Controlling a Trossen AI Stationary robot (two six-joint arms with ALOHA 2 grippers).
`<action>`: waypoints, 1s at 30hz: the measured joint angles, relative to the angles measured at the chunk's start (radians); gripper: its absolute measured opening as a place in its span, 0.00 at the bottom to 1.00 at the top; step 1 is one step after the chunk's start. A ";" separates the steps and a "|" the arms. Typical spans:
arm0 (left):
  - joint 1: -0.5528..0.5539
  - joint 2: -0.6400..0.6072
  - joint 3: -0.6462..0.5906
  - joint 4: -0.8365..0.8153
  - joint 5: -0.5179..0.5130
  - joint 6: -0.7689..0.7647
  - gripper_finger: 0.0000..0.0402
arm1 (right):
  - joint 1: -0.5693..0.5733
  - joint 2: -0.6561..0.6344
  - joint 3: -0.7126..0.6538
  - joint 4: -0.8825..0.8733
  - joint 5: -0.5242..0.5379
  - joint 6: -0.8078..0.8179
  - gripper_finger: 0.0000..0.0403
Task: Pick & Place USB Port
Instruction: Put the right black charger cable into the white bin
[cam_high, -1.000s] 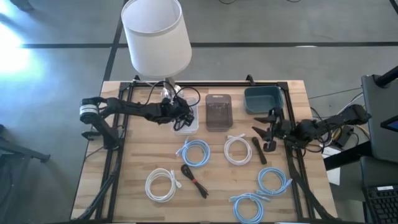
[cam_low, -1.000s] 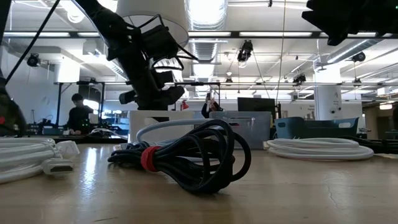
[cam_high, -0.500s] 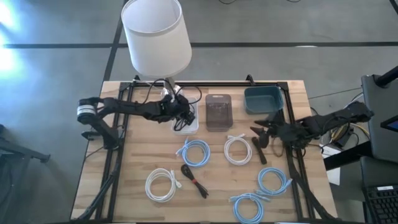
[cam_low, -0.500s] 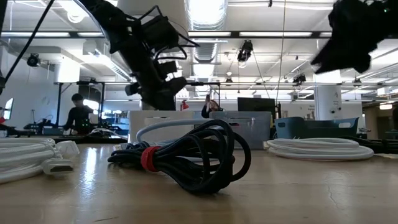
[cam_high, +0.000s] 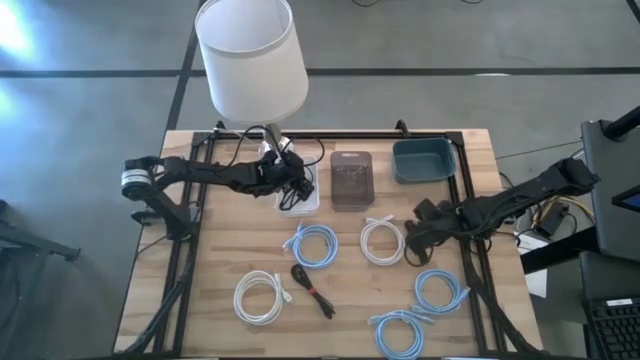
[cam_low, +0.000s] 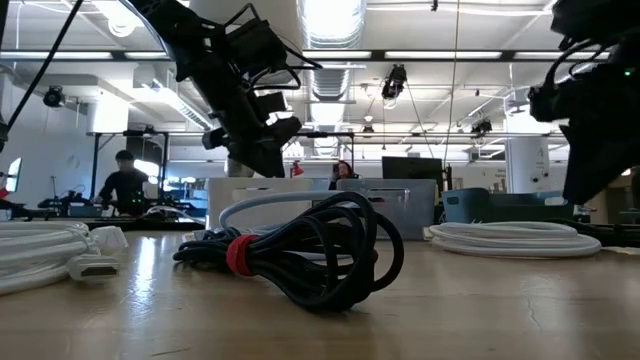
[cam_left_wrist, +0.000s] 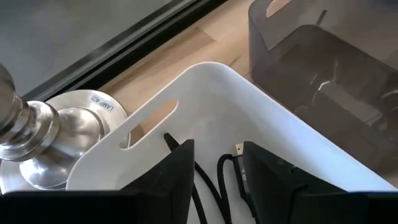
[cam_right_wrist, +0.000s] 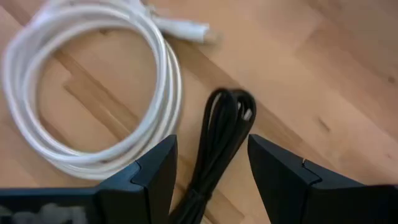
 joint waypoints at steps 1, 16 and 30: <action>0.000 0.000 0.000 0.001 0.000 0.000 0.35 | -0.002 0.014 0.000 0.001 -0.008 0.000 0.47; 0.000 0.000 -0.001 0.064 0.000 -0.001 0.35 | -0.068 0.203 -0.019 0.044 -0.078 0.074 0.47; 0.000 -0.001 -0.002 0.166 0.000 0.036 0.35 | -0.066 0.310 -0.018 0.156 -0.100 0.028 0.30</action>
